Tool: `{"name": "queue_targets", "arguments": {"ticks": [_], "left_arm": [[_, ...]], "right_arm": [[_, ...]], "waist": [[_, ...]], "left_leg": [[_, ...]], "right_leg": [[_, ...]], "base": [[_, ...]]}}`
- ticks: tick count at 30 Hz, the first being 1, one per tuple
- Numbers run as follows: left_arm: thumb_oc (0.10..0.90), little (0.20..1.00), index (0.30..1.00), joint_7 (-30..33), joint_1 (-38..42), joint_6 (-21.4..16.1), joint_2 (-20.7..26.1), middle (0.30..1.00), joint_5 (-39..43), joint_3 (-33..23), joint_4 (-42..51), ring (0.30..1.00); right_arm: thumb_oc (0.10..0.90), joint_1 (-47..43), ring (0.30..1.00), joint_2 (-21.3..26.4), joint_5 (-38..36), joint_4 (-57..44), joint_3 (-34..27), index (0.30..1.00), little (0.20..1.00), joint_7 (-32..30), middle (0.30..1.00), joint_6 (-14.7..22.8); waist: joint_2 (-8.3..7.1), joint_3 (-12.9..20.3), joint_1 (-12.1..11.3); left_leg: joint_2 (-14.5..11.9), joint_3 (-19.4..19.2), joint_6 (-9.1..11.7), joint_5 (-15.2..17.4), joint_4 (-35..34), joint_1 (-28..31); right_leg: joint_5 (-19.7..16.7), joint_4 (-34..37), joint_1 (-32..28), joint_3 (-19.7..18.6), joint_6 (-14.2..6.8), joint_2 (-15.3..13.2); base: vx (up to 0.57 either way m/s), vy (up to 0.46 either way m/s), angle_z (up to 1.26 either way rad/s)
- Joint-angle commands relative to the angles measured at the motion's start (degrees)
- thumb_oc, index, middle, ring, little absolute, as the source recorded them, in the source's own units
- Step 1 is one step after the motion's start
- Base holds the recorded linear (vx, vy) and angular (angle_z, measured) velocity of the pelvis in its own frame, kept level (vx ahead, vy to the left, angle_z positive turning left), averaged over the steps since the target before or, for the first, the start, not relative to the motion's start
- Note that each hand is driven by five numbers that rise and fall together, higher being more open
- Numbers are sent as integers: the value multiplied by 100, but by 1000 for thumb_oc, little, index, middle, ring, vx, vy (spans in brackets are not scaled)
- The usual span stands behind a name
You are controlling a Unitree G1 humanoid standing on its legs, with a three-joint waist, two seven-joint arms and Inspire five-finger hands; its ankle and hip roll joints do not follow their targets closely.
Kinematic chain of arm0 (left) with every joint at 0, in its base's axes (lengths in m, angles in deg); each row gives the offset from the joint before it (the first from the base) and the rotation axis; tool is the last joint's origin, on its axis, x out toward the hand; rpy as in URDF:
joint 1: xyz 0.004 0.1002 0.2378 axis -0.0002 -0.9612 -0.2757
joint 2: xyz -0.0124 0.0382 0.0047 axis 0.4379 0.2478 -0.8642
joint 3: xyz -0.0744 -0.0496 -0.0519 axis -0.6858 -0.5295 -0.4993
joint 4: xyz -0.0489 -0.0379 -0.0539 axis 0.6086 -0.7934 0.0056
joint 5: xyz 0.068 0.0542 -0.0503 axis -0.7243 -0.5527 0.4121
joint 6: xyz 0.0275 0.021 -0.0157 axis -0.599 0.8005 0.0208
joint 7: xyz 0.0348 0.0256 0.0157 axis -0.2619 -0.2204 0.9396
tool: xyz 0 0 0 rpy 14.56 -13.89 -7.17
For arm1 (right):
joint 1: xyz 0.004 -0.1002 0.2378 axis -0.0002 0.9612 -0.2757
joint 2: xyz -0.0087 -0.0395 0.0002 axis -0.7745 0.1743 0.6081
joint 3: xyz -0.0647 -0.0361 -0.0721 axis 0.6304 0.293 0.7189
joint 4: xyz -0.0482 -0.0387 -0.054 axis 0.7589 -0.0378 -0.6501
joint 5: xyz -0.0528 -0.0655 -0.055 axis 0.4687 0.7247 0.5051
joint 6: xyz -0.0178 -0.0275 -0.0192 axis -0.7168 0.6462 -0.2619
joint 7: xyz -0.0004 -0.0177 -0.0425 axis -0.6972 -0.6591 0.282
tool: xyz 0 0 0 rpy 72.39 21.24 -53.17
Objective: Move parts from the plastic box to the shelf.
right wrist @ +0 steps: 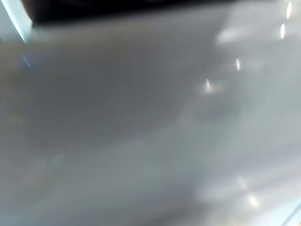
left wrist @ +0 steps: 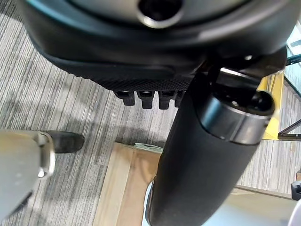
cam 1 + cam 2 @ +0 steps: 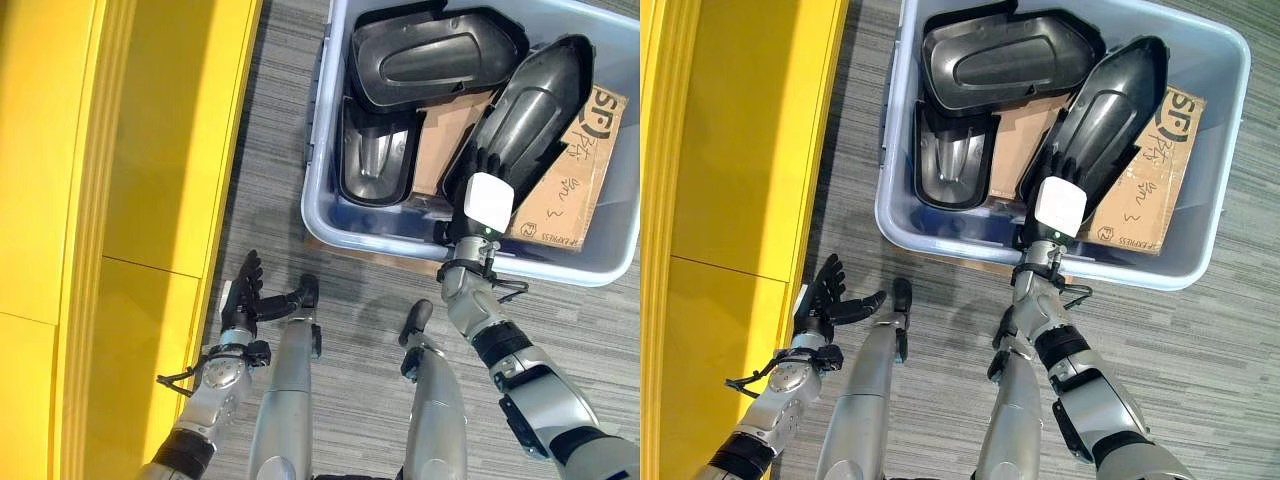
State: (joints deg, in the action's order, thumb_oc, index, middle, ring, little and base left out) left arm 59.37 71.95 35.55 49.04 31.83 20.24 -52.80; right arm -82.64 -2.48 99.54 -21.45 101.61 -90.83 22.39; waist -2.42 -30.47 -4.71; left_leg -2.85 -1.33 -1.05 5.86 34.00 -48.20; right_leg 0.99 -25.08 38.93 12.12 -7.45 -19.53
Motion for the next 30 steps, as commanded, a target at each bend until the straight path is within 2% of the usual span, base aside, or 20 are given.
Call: {"name": "queue_targets", "arguments": {"ticks": [1,2,3,5,15,30], "left_arm": [[900,1000,1000,109,-227,-389,147,1000,-171,-100,714,1000],[900,1000,1000,126,-238,-402,162,1000,-166,-107,733,1000],[900,1000,1000,130,-213,-412,171,1000,-157,-124,757,1000],[900,1000,1000,150,-230,-412,166,1000,-125,-124,774,1000],[900,1000,1000,201,-275,-492,211,1000,-52,-233,895,1000],[900,1000,1000,245,-299,-630,210,1000,64,-262,1076,1000]], "right_arm": [[900,-269,1000,490,18,-160,-259,1000,1000,-518,1000,-88],[900,-259,1000,517,35,-84,-304,1000,1000,-556,1000,-146],[900,-286,1000,533,34,-56,-335,1000,1000,-577,1000,-162],[900,-250,1000,544,19,-11,-377,1000,1000,-619,1000,-192],[900,-343,1000,797,-82,260,-562,1000,1000,-928,1000,-254],[900,-735,1000,925,-256,882,-446,1000,1000,-987,1000,-195]], "waist": [[331,68,-3],[372,68,3],[386,68,15],[413,68,23],[584,68,25],[761,68,-1]], "left_leg": [[-64,127,88,382,309,-11],[-73,164,120,604,528,-29],[-74,134,74,473,568,-188],[-78,183,103,711,771,-201],[-85,193,96,899,1385,-759],[-58,228,122,910,1757,-1408]], "right_leg": [[163,-538,166,-128,-54,-23],[383,-785,212,-213,-94,-12],[298,-811,363,-183,-32,-33],[510,-1053,422,-270,-72,-20],[889,-1941,1198,-500,42,-60],[1138,-2588,1995,-625,160,-87]], "base": [[-10,34,-7],[-7,30,-5],[65,19,-3],[28,16,-3],[-4,0,-2],[-16,-19,3]]}}
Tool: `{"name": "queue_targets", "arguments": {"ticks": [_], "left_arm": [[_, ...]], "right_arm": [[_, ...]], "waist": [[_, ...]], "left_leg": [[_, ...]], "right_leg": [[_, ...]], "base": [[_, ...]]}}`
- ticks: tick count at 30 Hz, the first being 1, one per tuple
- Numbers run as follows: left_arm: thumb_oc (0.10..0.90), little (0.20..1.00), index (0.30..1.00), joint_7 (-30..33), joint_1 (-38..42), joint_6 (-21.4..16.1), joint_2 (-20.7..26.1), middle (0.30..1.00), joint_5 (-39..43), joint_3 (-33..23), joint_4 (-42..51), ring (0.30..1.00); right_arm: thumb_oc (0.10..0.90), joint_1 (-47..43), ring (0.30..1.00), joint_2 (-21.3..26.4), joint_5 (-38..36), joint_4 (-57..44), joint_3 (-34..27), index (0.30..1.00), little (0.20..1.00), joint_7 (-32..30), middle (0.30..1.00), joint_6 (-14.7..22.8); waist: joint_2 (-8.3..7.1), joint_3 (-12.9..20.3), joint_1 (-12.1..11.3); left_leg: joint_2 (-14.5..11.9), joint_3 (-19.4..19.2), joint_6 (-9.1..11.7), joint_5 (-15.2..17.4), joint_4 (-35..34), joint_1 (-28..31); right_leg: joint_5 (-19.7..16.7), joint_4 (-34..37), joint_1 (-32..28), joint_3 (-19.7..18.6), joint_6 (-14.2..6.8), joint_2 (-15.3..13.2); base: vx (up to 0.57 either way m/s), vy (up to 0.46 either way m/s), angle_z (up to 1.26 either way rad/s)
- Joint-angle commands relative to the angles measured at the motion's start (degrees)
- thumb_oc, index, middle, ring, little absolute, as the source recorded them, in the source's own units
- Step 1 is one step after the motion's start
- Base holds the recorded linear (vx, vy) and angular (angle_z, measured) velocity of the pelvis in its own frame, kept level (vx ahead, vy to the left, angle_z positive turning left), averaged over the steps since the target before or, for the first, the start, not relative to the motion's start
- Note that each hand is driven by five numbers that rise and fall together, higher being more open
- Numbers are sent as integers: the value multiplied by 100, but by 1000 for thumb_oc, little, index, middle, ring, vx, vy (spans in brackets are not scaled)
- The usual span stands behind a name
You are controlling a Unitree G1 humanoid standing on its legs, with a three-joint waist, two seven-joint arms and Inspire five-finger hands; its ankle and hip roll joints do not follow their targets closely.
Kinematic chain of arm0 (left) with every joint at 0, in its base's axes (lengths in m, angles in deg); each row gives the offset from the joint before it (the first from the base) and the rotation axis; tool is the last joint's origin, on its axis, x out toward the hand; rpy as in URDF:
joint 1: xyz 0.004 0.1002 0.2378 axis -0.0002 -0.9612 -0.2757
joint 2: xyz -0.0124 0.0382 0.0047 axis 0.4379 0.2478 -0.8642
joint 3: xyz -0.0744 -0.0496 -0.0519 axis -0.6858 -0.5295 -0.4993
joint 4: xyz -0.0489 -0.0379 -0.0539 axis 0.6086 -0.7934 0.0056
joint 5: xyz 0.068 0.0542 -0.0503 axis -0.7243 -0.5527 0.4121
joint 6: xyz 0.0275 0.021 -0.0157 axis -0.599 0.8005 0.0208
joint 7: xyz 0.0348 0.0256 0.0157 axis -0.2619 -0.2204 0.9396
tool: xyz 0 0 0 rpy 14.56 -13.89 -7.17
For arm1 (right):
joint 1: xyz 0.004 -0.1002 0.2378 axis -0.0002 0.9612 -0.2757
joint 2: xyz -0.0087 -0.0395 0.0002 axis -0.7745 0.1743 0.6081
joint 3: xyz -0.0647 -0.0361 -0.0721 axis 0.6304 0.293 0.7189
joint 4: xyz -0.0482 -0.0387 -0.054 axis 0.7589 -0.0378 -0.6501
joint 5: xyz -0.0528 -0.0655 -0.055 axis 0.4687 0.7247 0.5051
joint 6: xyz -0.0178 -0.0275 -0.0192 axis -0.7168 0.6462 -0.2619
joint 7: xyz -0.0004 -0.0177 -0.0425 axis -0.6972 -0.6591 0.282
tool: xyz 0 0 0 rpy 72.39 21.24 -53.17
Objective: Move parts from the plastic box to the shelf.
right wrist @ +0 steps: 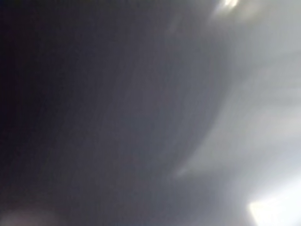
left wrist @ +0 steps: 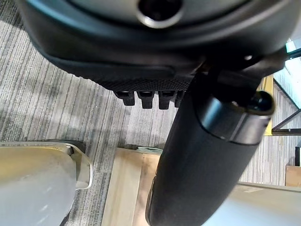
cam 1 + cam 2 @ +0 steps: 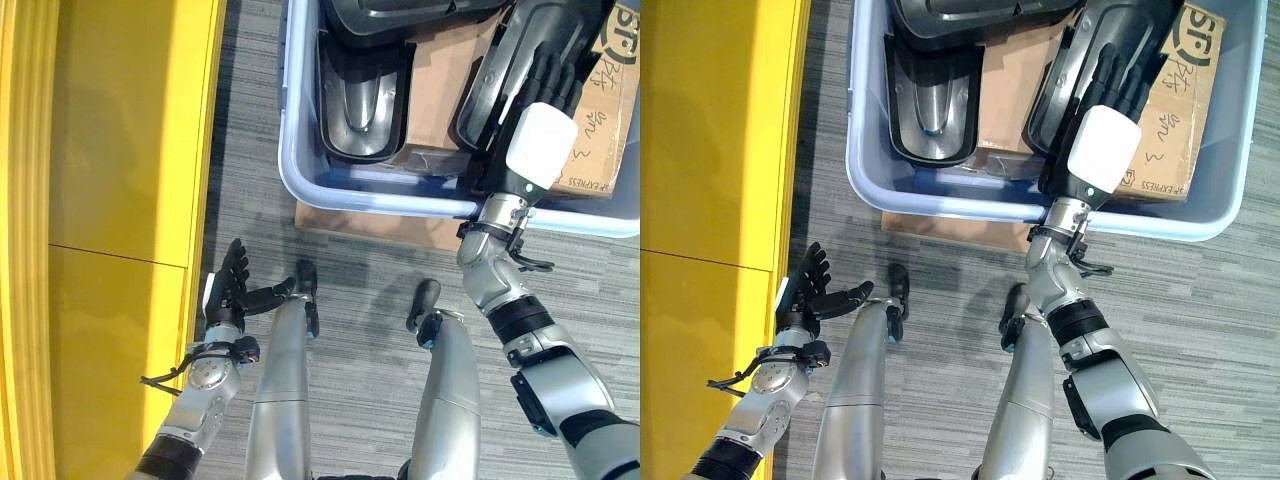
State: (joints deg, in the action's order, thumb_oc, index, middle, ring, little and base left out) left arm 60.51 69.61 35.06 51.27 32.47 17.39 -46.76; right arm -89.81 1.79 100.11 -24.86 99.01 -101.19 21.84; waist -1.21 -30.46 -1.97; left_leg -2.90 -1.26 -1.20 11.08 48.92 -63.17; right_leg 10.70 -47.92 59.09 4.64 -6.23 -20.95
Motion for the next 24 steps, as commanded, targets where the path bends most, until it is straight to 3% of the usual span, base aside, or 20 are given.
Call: {"name": "queue_targets", "arguments": {"ticks": [1,24], "left_arm": [[900,1000,1000,137,-58,-584,-12,1000,1,18,477,1000],[900,1000,1000,212,-140,-582,22,1000,34,2,512,1000]], "right_arm": [[900,-45,1000,491,-317,1258,-152,1000,1000,70,1000,-131],[900,-362,1000,281,-632,2134,406,1000,1000,497,1000,196]], "waist": [[646,66,-281],[687,66,-403]], "left_leg": [[-41,225,135,388,288,57],[44,311,128,307,123,-39]], "right_leg": [[175,-330,12,115,47,57],[309,-401,93,216,89,12]], "base": [[-9,-4,9],[11,-14,2]]}}
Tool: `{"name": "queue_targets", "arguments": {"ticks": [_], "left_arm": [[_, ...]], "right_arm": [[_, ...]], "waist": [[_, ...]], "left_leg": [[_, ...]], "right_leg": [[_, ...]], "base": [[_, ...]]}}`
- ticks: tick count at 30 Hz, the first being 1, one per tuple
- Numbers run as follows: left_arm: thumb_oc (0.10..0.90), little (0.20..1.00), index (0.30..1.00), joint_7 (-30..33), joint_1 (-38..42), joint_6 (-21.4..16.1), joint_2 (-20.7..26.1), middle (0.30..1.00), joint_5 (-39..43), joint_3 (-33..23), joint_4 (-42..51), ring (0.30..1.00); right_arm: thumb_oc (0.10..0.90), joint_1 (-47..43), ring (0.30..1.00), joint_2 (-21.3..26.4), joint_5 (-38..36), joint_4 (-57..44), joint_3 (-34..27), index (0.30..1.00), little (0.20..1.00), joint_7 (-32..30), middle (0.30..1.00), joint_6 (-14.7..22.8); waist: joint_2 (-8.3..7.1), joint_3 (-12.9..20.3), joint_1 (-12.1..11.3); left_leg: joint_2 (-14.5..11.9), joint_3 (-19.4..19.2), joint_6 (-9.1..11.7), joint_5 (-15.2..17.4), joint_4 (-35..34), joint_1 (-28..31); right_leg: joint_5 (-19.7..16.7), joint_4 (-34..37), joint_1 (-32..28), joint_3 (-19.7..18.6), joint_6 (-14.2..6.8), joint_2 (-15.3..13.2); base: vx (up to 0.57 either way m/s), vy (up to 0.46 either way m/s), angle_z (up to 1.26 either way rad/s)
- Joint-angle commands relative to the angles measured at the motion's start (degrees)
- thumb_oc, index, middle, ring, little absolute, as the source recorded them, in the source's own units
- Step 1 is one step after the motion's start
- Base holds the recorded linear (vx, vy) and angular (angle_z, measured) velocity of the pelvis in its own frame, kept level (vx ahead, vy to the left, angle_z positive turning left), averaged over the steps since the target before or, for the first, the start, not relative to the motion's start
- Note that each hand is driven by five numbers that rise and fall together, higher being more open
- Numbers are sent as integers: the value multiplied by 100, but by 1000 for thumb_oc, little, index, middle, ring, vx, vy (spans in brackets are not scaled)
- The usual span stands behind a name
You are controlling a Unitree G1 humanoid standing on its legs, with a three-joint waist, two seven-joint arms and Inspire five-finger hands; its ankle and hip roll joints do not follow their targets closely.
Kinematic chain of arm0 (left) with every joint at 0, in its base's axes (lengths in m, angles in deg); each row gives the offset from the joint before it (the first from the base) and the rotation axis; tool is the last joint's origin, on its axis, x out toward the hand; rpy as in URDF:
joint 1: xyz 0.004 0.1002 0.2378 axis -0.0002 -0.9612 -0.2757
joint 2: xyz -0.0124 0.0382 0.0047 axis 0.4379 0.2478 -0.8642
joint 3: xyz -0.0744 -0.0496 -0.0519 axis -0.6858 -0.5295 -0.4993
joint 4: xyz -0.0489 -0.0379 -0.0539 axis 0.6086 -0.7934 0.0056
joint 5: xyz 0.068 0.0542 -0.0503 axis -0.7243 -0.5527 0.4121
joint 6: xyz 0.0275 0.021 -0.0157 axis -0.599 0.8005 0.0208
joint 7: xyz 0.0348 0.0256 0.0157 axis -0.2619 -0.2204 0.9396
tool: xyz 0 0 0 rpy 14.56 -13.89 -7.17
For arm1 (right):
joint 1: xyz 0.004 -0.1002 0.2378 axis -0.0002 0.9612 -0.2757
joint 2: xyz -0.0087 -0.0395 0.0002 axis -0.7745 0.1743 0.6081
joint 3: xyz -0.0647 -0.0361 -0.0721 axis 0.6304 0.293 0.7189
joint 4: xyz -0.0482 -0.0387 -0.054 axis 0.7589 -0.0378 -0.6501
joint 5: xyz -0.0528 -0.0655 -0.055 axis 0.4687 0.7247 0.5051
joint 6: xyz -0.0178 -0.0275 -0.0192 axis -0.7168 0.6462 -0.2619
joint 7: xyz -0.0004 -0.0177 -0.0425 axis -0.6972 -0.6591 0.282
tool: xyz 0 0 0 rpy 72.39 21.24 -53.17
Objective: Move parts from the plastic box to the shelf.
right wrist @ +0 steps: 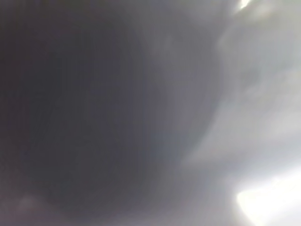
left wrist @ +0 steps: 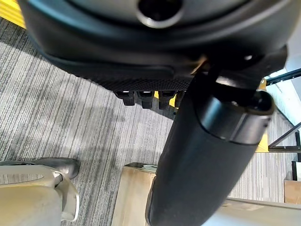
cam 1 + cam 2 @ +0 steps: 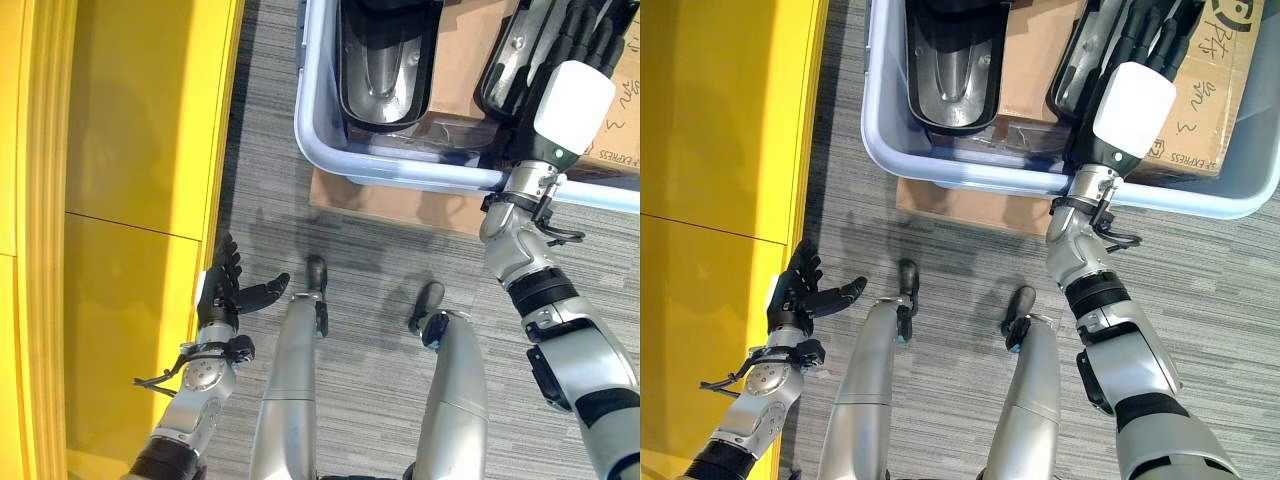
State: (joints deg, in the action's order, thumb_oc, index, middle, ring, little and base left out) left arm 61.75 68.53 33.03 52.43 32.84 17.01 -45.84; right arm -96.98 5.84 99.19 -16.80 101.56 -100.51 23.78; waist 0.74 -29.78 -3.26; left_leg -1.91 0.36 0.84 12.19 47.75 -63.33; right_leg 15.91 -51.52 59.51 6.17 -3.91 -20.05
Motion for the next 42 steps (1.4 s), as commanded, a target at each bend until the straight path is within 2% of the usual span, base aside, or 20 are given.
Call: {"name": "queue_targets", "arguments": {"ticks": [1,5,6,7,8,9,10,14,35,42], "left_arm": [[900,1000,1000,80,-31,-364,-88,1000,2,46,423,1000],[900,1000,1000,75,-21,-363,-84,1000,12,57,409,1000],[900,1000,1000,69,-25,-357,-81,1000,9,54,411,1000],[900,1000,1000,68,-18,-349,-75,1000,6,62,412,1000],[900,1000,1000,67,-20,-345,-75,1000,10,63,417,1000],[900,1000,1000,67,-21,-345,-76,1000,10,61,417,1000],[900,1000,1000,60,-23,-342,-83,1000,23,59,420,1000],[900,1000,1000,30,-60,-317,-79,1000,57,25,390,1000],[900,1000,1000,71,-120,-293,-142,1000,60,-76,408,1000],[900,1000,1000,29,-14,-257,-149,1000,58,-25,277,1000]], "right_arm": [[900,355,1000,-137,-535,1398,225,1000,1000,506,1000,13],[900,343,1000,-152,-549,1548,330,1000,1000,635,1000,51],[829,332,901,-156,-534,1631,387,901,901,716,901,56],[676,313,687,-176,-551,1710,436,687,687,811,687,74],[435,285,349,-179,-568,1780,490,349,349,915,349,96],[435,279,349,-179,-570,1786,494,349,349,917,349,100],[400,264,300,-186,-583,1839,521,300,300,982,300,117],[400,162,300,-183,-714,2073,681,300,300,1308,300,247],[400,363,300,-129,-641,1769,702,300,300,1216,300,267],[400,633,300,13,-601,1022,481,300,300,1077,300,246]], "waist": [[489,-1,-284],[475,-1,-289],[470,-1,-292],[466,-1,-296],[461,-1,-295],[461,-1,-292],[455,-1,-292],[425,-1,-299],[306,-1,-209],[154,-1,-149]], "left_leg": [[-50,155,-79,188,209,-12],[-45,173,-73,172,145,14],[-48,173,-71,167,120,24],[-53,174,-71,165,102,31],[-58,172,-70,158,84,34],[-57,172,-70,157,83,34],[-52,172,-72,152,67,41],[-47,184,-65,117,-23,66],[-86,188,-5,-1,-322,283],[-126,195,26,-171,-904,925]], "right_leg": [[-214,-26,46,74,-147,-80],[-203,-10,34,98,-152,-80],[-202,0,15,107,-152,-78],[-200,6,9,111,-154,-77],[-195,5,8,116,-153,-76],[-195,6,8,116,-153,-76],[-197,14,6,124,-154,-76],[-201,60,-16,168,-154,-83],[-260,254,-242,304,-175,-51],[-458,746,-912,471,-281,-22]], "base": [[16,-13,-4],[27,-18,4],[24,-12,3],[0,0,0],[0,0,0],[0,0,0],[0,0,0],[11,-16,0],[1,-4,2],[-2,-17,9]]}}
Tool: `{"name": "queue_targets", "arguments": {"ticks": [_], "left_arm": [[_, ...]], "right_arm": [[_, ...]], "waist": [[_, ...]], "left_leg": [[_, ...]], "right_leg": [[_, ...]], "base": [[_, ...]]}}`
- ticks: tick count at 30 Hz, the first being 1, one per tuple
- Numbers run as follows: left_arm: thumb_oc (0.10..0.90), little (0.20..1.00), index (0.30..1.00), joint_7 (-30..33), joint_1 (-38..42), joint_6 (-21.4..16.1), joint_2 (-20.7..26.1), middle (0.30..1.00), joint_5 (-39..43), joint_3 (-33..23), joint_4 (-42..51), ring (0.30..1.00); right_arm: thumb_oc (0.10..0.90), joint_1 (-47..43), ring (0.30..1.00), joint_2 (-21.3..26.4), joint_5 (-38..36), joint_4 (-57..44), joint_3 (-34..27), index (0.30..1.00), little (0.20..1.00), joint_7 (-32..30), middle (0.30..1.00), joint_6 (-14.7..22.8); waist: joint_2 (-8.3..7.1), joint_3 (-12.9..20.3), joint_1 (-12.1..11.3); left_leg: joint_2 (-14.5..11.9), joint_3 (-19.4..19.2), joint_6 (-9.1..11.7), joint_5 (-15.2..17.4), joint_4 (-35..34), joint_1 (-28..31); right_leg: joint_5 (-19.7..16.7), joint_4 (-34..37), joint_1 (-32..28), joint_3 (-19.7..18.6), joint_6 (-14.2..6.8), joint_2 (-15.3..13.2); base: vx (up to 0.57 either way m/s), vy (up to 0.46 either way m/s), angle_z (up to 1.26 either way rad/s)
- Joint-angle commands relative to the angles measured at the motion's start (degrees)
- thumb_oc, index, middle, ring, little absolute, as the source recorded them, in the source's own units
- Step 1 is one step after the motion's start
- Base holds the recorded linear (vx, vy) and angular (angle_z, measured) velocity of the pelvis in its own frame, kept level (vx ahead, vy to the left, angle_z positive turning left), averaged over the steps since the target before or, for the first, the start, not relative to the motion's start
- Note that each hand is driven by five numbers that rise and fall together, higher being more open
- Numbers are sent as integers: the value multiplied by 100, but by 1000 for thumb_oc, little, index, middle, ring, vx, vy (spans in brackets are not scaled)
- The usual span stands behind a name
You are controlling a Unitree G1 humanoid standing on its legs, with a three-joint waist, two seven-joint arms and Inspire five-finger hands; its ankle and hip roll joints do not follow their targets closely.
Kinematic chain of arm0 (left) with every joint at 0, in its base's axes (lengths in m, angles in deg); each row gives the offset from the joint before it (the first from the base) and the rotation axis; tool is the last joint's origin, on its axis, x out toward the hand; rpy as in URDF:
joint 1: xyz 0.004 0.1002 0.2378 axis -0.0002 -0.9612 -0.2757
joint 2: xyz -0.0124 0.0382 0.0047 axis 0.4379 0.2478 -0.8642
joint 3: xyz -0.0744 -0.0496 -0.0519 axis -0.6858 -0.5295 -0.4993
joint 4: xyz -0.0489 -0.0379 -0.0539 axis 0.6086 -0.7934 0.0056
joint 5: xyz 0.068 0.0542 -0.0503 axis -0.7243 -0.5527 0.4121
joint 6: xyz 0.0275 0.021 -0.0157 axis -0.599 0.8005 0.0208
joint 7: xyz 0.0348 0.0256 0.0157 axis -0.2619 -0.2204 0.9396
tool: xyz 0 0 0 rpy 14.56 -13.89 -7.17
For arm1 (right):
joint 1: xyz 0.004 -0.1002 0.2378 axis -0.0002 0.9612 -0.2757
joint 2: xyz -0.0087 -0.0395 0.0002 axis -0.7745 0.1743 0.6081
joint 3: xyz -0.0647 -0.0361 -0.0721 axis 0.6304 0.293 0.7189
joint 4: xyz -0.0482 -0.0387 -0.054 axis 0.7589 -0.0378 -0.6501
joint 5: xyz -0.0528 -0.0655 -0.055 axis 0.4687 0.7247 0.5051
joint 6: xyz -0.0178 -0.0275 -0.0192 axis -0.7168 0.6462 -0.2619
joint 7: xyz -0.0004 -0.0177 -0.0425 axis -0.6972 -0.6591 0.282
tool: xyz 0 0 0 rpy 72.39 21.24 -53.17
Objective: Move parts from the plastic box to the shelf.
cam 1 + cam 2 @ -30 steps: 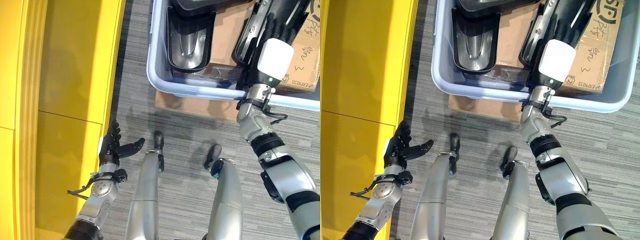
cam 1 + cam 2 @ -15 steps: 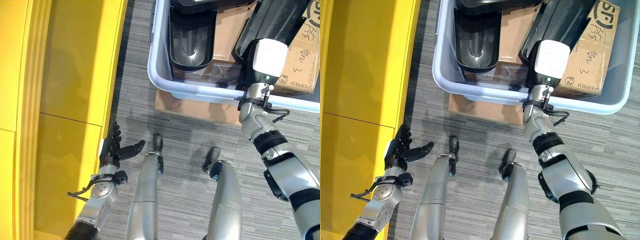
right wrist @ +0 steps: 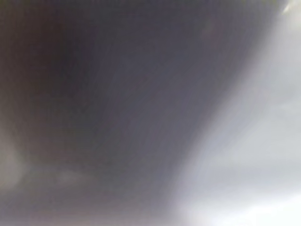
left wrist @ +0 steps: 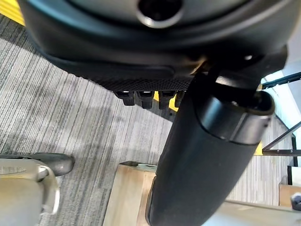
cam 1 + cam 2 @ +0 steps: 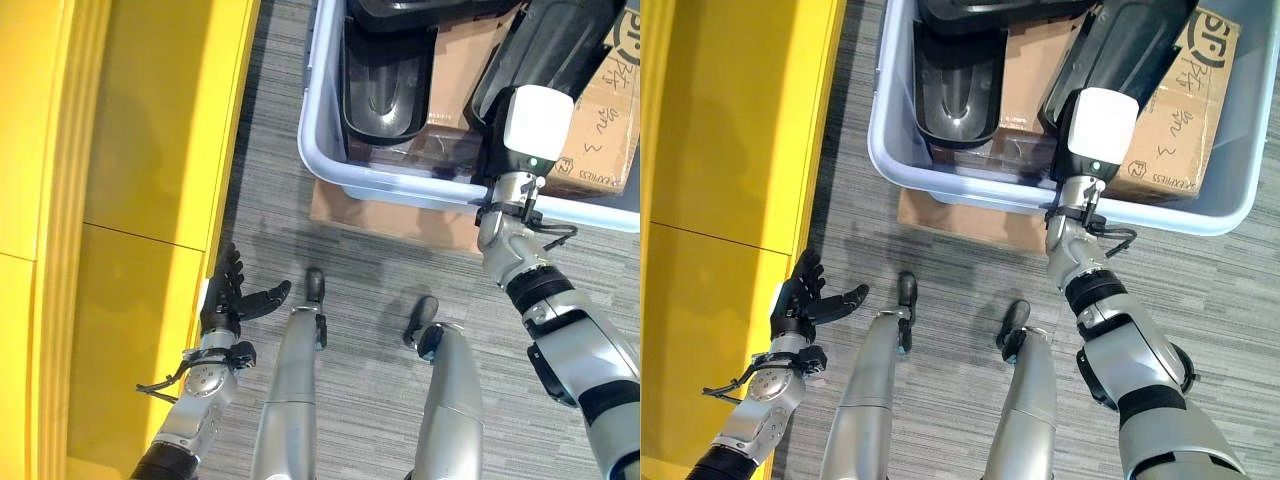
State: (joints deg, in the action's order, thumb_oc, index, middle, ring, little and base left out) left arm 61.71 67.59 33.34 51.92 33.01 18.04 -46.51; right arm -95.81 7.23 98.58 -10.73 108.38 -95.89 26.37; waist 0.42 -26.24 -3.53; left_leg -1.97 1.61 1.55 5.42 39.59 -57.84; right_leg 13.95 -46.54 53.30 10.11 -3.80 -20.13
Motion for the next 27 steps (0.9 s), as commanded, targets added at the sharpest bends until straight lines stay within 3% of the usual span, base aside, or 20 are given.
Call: {"name": "queue_targets", "arguments": {"ticks": [1,6,7,16,27], "left_arm": [[900,1000,1000,20,88,-284,-87,1000,40,-127,318,1000],[900,1000,1000,-95,157,-228,-83,1000,-9,-135,190,1000],[900,1000,1000,-117,165,-218,-73,1000,-30,-144,182,1000],[900,1000,1000,-258,168,-146,-107,1000,-124,-202,34,1000],[900,1000,1000,-437,-52,-97,-190,1000,-211,-406,-116,1000]], "right_arm": [[400,597,300,-93,-508,259,-250,300,300,600,300,-33],[400,954,300,67,-410,-432,-530,300,300,538,300,-32],[400,1034,300,100,-358,-632,-605,300,300,549,300,-21],[400,1505,300,245,-217,-1480,-855,300,300,721,300,142],[400,1957,300,364,172,-2267,-1081,300,300,982,300,292]], "waist": [[160,-355,-114],[4,-355,-59],[-16,-355,-41],[-229,-286,60],[-362,317,179]], "left_leg": [[-121,79,-39,460,-239,537],[-119,133,-10,144,-1137,1500],[-120,106,-37,-67,-1322,1577],[-187,43,12,-401,-2453,3082],[-283,-149,23,-700,-3288,3890]], "right_leg": [[-318,388,-470,116,-312,-3],[-669,1238,-1524,337,-419,49],[-874,1438,-1618,421,-380,26],[-1434,2780,-3176,586,-549,124],[-1871,3789,-3883,538,-678,196]], "base": [[6,-55,13],[11,-41,7],[-48,-1,4],[49,4,-1],[51,21,-8]]}}
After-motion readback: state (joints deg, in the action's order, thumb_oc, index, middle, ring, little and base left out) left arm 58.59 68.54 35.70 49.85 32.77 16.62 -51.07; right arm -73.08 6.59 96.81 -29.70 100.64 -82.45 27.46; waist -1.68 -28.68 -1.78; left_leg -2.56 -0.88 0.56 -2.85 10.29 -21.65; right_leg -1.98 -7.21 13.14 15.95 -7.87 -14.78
